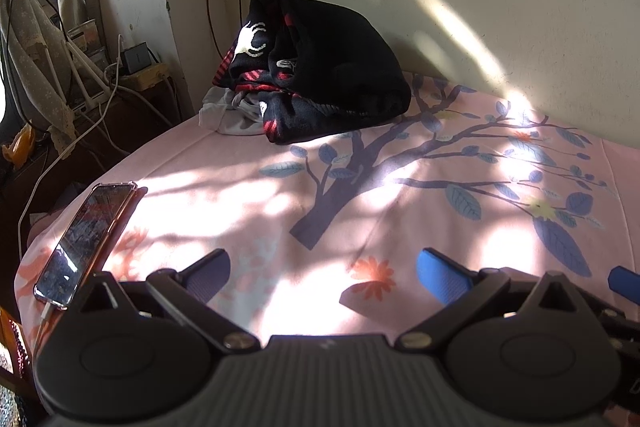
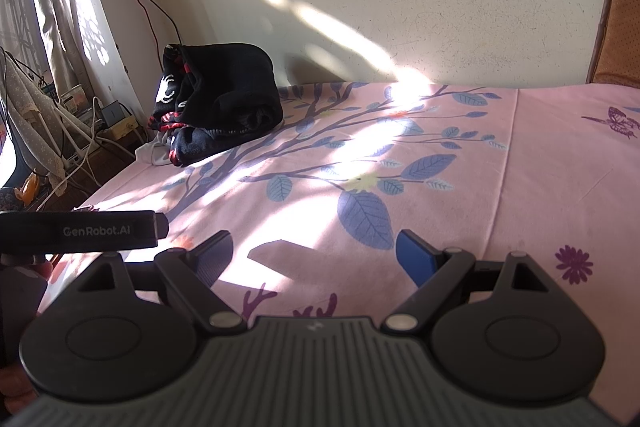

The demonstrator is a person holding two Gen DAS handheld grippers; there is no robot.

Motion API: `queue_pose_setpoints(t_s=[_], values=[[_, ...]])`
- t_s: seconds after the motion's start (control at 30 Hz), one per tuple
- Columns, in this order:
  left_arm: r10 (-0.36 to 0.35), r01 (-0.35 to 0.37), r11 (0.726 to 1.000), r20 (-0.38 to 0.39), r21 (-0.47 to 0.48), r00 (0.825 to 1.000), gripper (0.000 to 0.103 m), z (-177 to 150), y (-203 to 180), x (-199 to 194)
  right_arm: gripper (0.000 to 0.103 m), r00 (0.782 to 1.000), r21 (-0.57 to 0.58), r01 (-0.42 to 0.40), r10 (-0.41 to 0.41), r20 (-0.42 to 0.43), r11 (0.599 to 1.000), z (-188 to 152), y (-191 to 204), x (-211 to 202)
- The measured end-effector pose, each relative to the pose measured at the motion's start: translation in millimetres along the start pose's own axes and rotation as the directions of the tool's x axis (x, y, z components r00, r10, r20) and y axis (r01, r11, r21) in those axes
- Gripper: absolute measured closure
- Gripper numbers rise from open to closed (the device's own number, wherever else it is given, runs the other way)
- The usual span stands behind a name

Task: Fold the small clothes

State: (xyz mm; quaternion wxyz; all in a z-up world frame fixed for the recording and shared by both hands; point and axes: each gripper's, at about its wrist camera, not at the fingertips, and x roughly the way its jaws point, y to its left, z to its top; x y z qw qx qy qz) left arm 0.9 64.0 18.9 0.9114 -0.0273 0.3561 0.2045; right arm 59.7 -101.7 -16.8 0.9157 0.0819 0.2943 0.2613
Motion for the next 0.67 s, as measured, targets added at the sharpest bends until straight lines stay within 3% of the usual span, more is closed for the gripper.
queue_pose_setpoints(t_s=[0.47,0.67], values=[[-0.011,0.011,1.000,-0.016,0.008,1.000,0.000,2.5,-3.0,2.5,0.012,1.000,0.000,0.000,0.000,0.000,1.000,0.0,0.2,-0.1],[-0.033,0.033,0.999,0.014,0.014,0.999,0.000,2.4,-4.4,-3.1,0.012,1.000,0.000,0.000,0.000,0.002,1.000,-0.5,0.3,0.0]])
